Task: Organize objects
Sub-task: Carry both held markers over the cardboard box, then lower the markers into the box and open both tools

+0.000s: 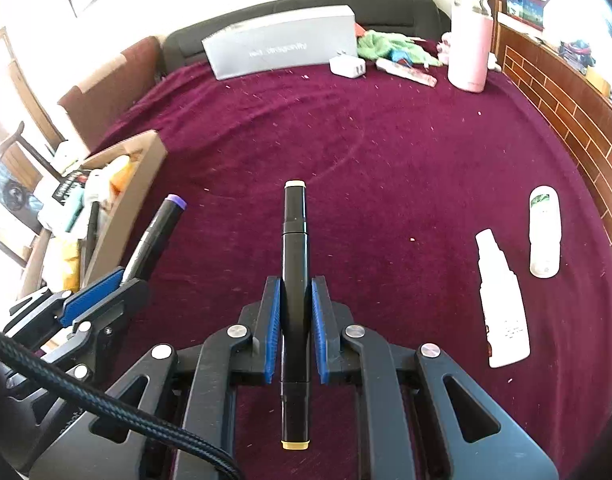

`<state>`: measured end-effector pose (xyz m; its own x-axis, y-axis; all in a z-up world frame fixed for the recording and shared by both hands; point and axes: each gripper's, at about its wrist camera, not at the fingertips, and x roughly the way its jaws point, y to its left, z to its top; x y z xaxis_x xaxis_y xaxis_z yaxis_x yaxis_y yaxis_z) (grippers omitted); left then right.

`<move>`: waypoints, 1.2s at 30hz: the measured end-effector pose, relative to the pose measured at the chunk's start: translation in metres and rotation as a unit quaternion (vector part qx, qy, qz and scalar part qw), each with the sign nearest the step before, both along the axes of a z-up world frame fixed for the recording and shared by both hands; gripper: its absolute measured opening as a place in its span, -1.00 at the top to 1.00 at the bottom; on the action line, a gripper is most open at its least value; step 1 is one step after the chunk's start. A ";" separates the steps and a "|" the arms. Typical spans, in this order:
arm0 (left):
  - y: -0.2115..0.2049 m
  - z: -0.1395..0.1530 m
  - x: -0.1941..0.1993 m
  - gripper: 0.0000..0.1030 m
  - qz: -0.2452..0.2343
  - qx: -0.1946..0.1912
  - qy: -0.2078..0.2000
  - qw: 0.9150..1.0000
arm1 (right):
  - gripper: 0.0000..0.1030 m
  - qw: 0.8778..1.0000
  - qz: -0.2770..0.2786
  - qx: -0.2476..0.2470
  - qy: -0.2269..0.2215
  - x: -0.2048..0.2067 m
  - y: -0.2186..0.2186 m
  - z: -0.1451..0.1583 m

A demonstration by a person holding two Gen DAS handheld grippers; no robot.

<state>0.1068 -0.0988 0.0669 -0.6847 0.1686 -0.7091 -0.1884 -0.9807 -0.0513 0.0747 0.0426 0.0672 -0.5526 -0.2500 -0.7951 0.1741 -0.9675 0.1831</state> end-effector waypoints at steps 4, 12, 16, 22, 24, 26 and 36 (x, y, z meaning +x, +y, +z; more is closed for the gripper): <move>-0.011 0.006 0.009 0.78 0.011 0.003 0.010 1.000 | 0.75 1.000 0.012 -0.008 0.008 0.007 -0.009 0.009; -0.042 0.014 0.020 0.78 0.045 0.013 0.028 0.999 | 0.75 0.999 0.037 -0.008 0.027 0.018 -0.033 0.024; -0.059 0.015 0.027 0.78 0.061 0.017 0.033 0.997 | 0.75 0.998 0.047 -0.005 0.032 0.020 -0.049 0.029; -0.088 0.017 0.033 0.77 0.087 0.021 0.043 0.995 | 0.75 0.997 0.071 -0.006 0.032 0.022 -0.077 0.034; -0.099 0.017 0.034 0.77 0.098 0.022 0.045 0.994 | 0.75 0.996 0.080 -0.006 0.032 0.022 -0.088 0.035; -0.110 0.017 0.035 0.77 0.109 0.022 0.047 0.993 | 0.75 0.995 0.090 -0.005 0.031 0.021 -0.102 0.036; -0.182 0.003 0.024 0.77 0.176 0.017 0.031 0.984 | 0.75 0.989 0.144 -0.017 0.006 0.005 -0.176 0.025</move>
